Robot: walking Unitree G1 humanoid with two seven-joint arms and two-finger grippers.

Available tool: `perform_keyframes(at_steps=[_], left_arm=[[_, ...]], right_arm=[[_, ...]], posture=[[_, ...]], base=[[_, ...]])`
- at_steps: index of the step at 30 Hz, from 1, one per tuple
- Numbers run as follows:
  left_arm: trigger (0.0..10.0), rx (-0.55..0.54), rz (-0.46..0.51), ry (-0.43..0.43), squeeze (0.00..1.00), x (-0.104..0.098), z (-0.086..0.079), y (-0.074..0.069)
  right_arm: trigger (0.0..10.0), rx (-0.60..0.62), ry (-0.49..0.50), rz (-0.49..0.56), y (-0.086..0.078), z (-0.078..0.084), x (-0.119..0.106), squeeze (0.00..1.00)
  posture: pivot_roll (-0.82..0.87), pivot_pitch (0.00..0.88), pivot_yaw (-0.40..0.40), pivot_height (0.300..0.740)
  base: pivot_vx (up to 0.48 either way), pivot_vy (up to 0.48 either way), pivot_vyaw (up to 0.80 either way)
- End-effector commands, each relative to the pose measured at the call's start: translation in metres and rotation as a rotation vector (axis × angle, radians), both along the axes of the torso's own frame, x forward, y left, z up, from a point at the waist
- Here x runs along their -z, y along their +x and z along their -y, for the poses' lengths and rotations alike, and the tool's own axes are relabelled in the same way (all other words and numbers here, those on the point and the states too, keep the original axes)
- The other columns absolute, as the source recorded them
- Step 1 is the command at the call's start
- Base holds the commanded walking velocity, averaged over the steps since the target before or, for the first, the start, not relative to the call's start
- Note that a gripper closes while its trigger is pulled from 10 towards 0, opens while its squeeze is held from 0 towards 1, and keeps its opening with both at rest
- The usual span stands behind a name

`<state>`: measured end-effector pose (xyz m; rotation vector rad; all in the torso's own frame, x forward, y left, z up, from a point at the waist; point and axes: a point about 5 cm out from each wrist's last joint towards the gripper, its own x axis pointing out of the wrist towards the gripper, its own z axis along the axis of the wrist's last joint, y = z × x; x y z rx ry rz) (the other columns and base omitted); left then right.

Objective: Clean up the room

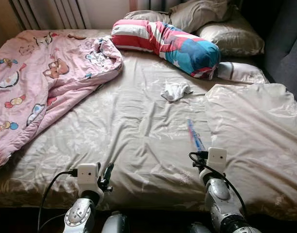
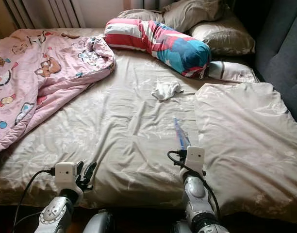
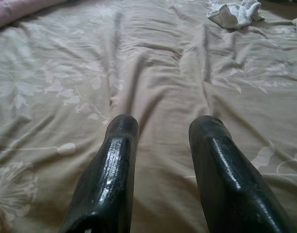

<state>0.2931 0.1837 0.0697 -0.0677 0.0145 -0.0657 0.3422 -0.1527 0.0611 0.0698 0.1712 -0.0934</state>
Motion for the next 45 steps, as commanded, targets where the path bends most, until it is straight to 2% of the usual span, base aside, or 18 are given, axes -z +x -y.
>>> perform_keyframes(at_steps=[1, 3, 4, 5, 16, 19, 25, 30, 38, 45], left_arm=[[10.0, 0.001, -0.033, 0.014, 0.00, 0.005, -0.002, -0.002], [10.0, 0.002, -0.034, 0.016, 0.00, 0.005, -0.002, -0.001], [10.0, 0.002, -0.035, 0.017, 0.00, 0.006, -0.002, -0.001], [10.0, 0.002, -0.035, 0.019, 0.00, 0.006, -0.002, 0.000], [10.0, 0.000, -0.025, 0.024, 0.00, 0.003, -0.003, 0.002], [10.0, -0.007, -0.011, 0.016, 0.00, 0.002, -0.004, 0.003], [10.0, -0.004, -0.014, 0.010, 0.00, 0.004, -0.001, 0.002], [10.0, -0.004, -0.022, 0.006, 0.00, 0.006, 0.001, 0.004], [10.0, -0.026, -0.094, -0.002, 0.00, 0.022, -0.006, 0.000], [10.0, -0.090, -0.289, -0.041, 0.00, 0.062, -0.018, -0.018]], right_arm=[[10.0, 0.006, 0.006, -0.022, -0.003, 0.002, 0.005, 1.00], [10.0, 0.007, 0.005, -0.019, -0.002, 0.002, 0.004, 1.00], [10.0, 0.005, 0.005, -0.009, -0.002, 0.002, 0.003, 0.67], [10.0, 0.002, 0.006, -0.003, -0.001, 0.002, 0.002, 0.00], [10.0, -0.019, 0.055, 0.076, -0.001, -0.002, -0.005, 0.00], [10.0, -0.024, 0.077, 0.136, -0.005, 0.002, -0.009, 0.00], [10.0, -0.017, 0.057, 0.154, -0.016, 0.013, -0.002, 0.00], [10.0, -0.006, 0.049, 0.107, -0.024, 0.018, 0.011, 0.00], [10.0, -0.021, 0.042, -0.001, -0.035, 0.022, 0.030, 0.00], [10.0, -0.042, 0.003, -0.184, -0.056, 0.030, 0.062, 0.00]], posture=[[0.00, 0.211, 0.026, 0.630], [0.00, 0.206, 0.027, 0.630], [0.00, 0.202, 0.026, 0.630], [0.00, 0.202, 0.026, 0.630], [-0.01, 0.187, 0.023, 0.630], [-0.02, 0.184, 0.021, 0.630], [-0.03, 0.180, 0.015, 0.638], [-0.03, 0.176, 0.014, 0.668], [-0.03, 0.167, 0.016, 0.728], [-0.04, 0.156, 0.017, 0.740]], base=[[0.000, 0.000, 0.00], [0.000, 0.000, 0.00], [0.000, 0.000, 0.00], [0.000, 0.000, 0.00], [0.000, 0.000, 0.00], [0.000, 0.000, 0.00], [0.000, 0.000, 0.00], [0.000, 0.000, 0.00], [0.000, 0.000, 0.00], [0.000, 0.000, 0.00]])
